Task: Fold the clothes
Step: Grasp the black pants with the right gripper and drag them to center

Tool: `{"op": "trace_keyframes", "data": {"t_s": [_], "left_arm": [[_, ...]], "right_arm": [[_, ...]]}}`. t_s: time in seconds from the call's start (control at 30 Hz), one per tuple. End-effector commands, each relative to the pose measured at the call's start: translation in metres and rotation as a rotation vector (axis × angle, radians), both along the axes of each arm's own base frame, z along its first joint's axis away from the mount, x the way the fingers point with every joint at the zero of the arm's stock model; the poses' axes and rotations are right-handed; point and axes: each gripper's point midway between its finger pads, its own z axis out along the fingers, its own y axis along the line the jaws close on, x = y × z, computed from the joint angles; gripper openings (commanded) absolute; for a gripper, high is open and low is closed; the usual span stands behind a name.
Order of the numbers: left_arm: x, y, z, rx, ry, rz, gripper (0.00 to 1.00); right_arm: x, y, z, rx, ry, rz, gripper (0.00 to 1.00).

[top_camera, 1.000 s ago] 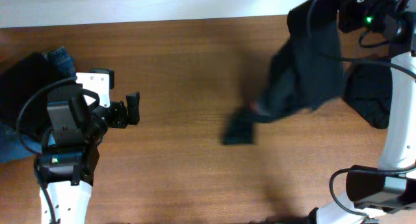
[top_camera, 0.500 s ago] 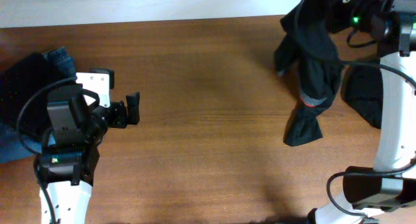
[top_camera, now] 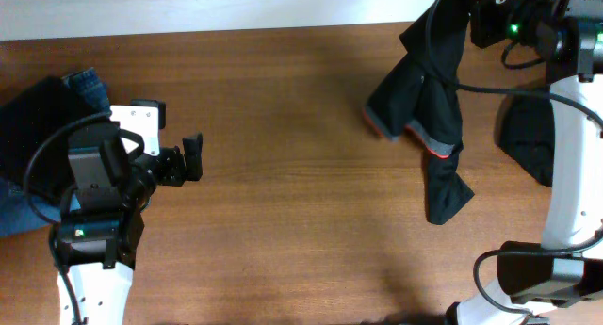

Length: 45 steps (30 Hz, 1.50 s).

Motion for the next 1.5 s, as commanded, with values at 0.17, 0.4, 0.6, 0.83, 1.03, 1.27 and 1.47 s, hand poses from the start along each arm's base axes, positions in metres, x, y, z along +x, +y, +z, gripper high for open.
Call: {"op": "trace_keyframes", "data": {"t_s": [0.17, 0.4, 0.6, 0.83, 1.03, 1.27, 1.47], "left_arm": [[0.002, -0.004, 0.011, -0.015, -0.026, -0.011, 0.99], [0.002, -0.004, 0.011, -0.015, -0.027, -0.011, 0.99], [0.002, -0.004, 0.011, -0.015, -0.026, -0.011, 0.99], [0.002, -0.004, 0.012, -0.015, -0.028, -0.011, 0.99], [0.004, -0.004, 0.014, -0.014, -0.041, -0.012, 1.0], [0.002, -0.004, 0.011, -0.017, -0.028, -0.014, 0.99], [0.005, -0.002, -0.029, -0.013, 0.114, -0.001, 0.99]], "right_arm": [[0.001, -0.014, 0.007, 0.031, 0.004, -0.152, 0.04], [-0.005, 0.044, 0.003, 0.034, 0.029, -0.03, 0.04], [-0.024, 0.138, 0.009, 0.051, 0.011, 0.217, 0.04], [0.0, 0.109, 0.017, 0.01, -0.042, -0.057, 0.11], [0.02, 0.021, -0.027, -0.103, 0.068, -0.377, 0.6], [0.008, -0.029, -0.088, -0.145, 0.301, -0.463, 0.99], [-0.009, -0.038, -0.1, -0.156, 0.382, -0.473, 0.99]]}}
